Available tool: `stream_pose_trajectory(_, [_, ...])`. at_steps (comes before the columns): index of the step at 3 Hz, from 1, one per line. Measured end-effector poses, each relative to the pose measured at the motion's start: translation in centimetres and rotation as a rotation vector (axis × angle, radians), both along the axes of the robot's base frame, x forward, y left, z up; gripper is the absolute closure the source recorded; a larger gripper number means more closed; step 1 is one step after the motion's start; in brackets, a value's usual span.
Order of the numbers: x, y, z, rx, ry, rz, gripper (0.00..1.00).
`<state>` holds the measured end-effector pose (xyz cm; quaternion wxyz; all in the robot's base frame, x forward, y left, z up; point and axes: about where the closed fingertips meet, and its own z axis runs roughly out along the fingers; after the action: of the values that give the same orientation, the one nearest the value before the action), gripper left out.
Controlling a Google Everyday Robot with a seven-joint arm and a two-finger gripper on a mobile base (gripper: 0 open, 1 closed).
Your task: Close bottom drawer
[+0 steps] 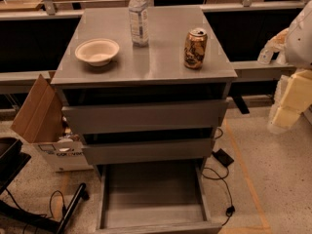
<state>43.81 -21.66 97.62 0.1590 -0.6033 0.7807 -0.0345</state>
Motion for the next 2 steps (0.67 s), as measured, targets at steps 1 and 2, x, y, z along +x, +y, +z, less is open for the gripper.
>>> stream_pose_trajectory(1, [0.0, 0.0, 0.0, 0.000, 0.000, 0.000, 0.00])
stream_pose_trajectory(2, [-0.6, 0.1, -2.5, 0.026, -0.005, -0.015, 0.00])
